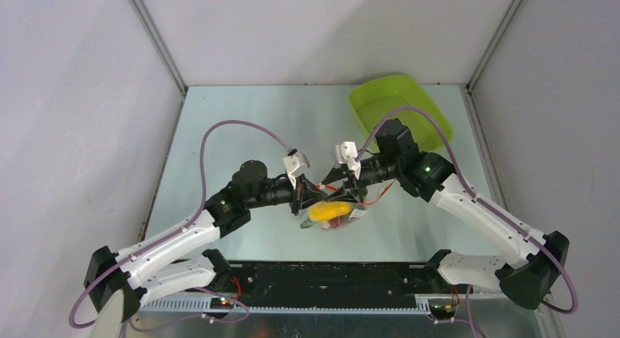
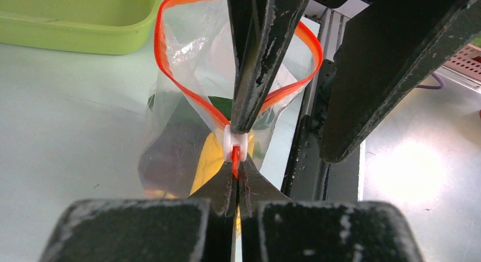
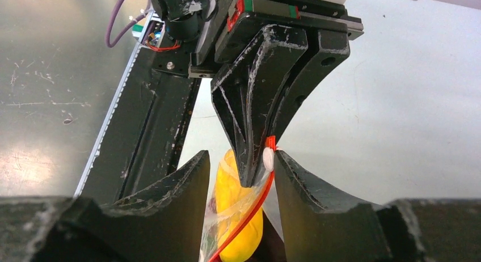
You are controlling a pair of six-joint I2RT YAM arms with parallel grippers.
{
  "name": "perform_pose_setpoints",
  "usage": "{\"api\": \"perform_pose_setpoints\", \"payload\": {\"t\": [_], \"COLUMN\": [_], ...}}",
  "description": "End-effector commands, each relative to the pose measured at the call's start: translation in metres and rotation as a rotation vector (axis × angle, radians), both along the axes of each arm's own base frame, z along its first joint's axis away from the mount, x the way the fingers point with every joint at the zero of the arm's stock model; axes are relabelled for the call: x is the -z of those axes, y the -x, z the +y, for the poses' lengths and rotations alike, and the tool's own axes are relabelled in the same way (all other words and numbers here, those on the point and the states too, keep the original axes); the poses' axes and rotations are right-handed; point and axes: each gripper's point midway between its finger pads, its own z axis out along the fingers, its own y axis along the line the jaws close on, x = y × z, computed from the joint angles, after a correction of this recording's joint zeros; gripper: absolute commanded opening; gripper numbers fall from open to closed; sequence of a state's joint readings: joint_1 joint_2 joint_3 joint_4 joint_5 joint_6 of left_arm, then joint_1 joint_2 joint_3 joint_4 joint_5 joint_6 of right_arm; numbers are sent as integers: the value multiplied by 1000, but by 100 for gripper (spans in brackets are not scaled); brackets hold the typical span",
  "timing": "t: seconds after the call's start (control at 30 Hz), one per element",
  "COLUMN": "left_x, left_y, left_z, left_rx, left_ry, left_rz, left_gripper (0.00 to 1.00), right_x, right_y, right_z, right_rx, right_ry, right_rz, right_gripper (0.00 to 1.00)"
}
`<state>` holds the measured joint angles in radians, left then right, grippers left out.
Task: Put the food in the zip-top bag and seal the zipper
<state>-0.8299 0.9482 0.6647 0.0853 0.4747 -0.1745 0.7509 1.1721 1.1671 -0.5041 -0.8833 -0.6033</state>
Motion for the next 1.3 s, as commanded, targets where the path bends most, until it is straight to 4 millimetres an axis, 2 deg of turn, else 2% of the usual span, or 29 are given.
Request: {"api": "perform_pose_setpoints", "payload": {"t": [0.0, 0.4, 0.7, 1.03, 1.27], "left_x": [-32, -35, -33, -25, -29], "left_y": [0, 5, 11, 13, 12], "left_z": [-4, -3, 1, 2, 2], "left_rx": [14, 32, 50, 69, 67], "left_ry": [70, 76, 79, 41, 50], "left_rz": [-87, -115, -138, -144, -157], "left_gripper": [0, 0, 0, 0, 0], "right_x": [-23, -10, -6, -23, -17], "right_y": [1, -10, -15, -3, 0], "right_z": [13, 20, 12, 12, 17], "right_rx": [-60, -49, -28, -95, -108], "right_ry": [-75, -49, -29, -93, -80], "right_rz": [-47, -31, -37, -72, -50], "right_gripper": [49, 49, 49, 50, 48]}}
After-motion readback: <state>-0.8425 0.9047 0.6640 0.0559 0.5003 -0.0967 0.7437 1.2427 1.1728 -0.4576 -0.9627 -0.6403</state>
